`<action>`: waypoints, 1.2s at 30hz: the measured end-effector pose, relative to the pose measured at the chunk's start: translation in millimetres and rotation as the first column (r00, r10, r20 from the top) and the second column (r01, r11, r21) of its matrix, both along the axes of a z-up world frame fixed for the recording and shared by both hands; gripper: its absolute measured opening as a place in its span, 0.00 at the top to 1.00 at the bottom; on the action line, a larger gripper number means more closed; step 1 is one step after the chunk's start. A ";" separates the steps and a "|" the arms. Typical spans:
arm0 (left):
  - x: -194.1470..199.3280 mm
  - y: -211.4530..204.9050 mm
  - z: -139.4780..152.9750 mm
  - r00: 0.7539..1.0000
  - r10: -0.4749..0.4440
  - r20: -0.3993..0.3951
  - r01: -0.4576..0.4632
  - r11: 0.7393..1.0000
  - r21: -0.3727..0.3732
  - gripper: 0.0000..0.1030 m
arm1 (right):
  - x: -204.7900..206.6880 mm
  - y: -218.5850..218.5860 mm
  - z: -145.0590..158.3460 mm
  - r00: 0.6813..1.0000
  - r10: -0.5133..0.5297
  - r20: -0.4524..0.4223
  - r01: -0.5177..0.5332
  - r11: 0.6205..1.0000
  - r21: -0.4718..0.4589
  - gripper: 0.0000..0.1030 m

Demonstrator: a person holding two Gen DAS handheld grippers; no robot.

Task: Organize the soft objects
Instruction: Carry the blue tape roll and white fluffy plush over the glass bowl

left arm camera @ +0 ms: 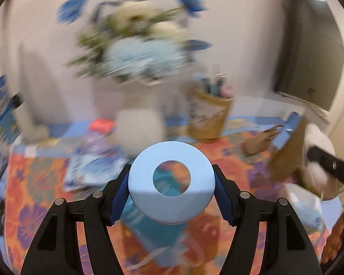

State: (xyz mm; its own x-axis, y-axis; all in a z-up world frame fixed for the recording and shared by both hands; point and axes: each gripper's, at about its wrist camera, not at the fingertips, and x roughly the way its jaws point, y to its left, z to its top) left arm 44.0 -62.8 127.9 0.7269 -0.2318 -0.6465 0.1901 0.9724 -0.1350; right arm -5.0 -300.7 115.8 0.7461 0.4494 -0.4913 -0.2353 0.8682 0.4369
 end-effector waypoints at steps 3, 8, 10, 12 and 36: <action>7.1 -29.5 9.5 0.997 -0.070 0.013 0.070 0.997 -0.029 0.37 | -0.6 -30.0 20.7 0.997 -0.063 0.042 0.064 0.998 -0.024 0.50; 5.3 -89.2 25.4 0.977 -0.205 0.050 0.208 0.977 -0.044 0.37 | -4.2 -80.7 45.1 0.985 -0.150 0.087 0.153 0.988 -0.024 0.50; 4.2 -111.4 29.2 0.965 -0.256 0.057 0.259 0.965 -0.050 0.37 | -7.5 -101.2 50.6 0.978 -0.185 0.094 0.187 0.982 -0.013 0.50; 1.1 -134.4 31.1 0.951 -0.302 0.069 0.306 0.951 -0.049 0.37 | -12.3 -119.6 55.1 0.968 -0.227 0.105 0.230 0.973 -0.014 0.50; -35.0 -313.5 -13.1 0.756 -0.654 0.027 0.655 0.754 -0.056 0.36 | -16.5 -253.1 15.7 0.851 -0.525 -0.036 0.513 0.842 -0.166 0.48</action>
